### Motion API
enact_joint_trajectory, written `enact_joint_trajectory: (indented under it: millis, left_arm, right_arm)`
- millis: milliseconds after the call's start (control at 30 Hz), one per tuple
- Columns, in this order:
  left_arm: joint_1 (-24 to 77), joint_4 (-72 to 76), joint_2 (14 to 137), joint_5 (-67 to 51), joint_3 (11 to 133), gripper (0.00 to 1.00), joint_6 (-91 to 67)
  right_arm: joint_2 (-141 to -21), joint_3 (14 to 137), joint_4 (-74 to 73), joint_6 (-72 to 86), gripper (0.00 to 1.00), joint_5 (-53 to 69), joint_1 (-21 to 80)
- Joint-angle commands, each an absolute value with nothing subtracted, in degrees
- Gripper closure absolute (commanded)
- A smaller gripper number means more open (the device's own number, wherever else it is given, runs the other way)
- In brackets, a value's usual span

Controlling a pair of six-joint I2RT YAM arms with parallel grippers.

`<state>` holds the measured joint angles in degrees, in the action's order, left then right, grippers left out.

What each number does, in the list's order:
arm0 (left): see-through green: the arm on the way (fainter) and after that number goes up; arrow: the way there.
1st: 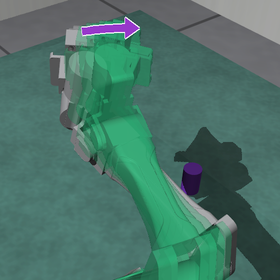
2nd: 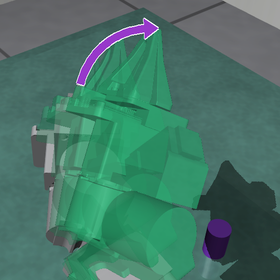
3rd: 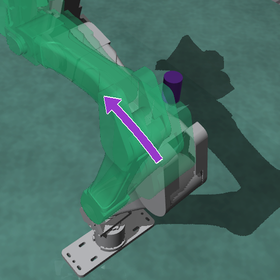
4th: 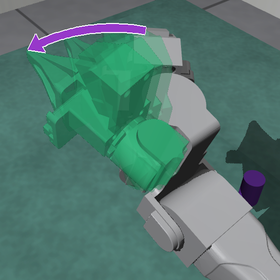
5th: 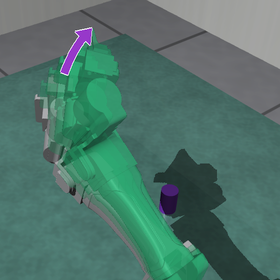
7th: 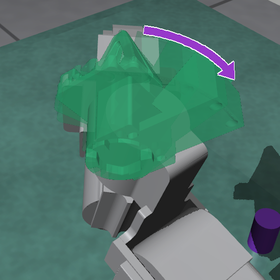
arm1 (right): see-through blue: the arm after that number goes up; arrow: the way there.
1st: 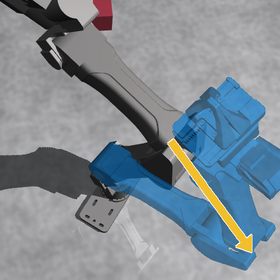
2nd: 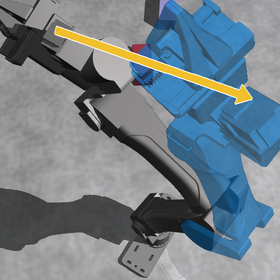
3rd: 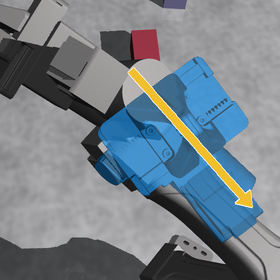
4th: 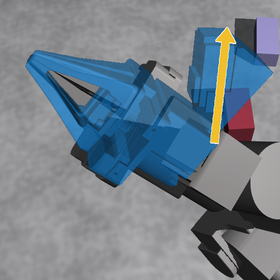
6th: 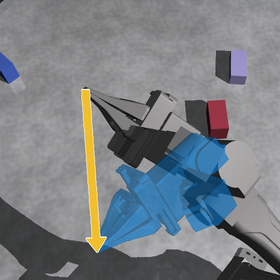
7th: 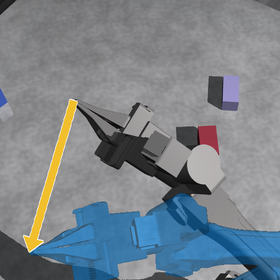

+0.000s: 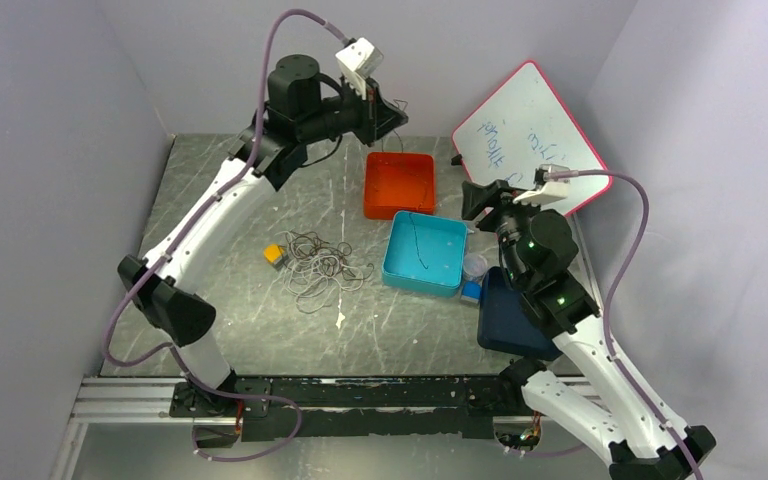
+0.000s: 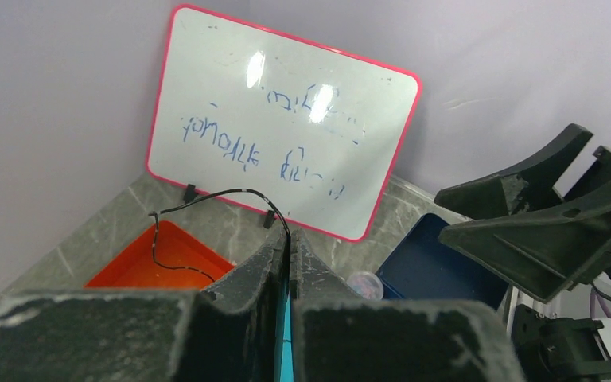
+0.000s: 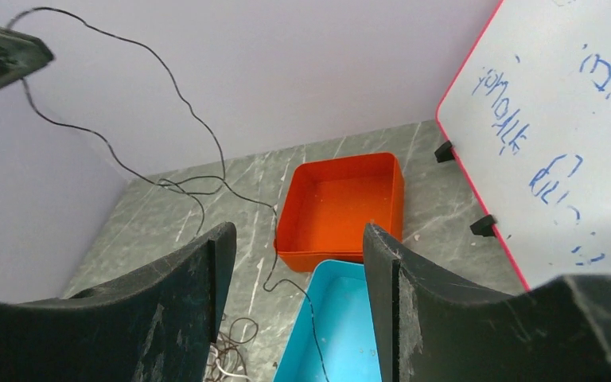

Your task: Untangle the cables

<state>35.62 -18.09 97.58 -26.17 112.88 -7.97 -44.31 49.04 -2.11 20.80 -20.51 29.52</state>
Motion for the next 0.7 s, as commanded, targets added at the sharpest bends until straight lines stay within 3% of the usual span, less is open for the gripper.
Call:
enact_joint_trajectory:
  millis: [0,300,667]
  left_arm:
    - [37.6,-11.2,100.7,-28.1,112.0,0.93,-8.9]
    - [41.5,-7.5,108.5,-31.0,111.8,0.93,-10.7]
    - [43.9,-0.5,107.2,-33.7,101.7,0.93,-16.7]
  right_arm:
    - [-42.7,47.9,-3.3,21.1,0.37,-23.7,29.1]
    - [-40.0,46.0,-3.1,22.3,0.36,-25.1,29.0]
    - [-40.0,45.7,-3.3,23.0,0.35,-26.1,29.1]
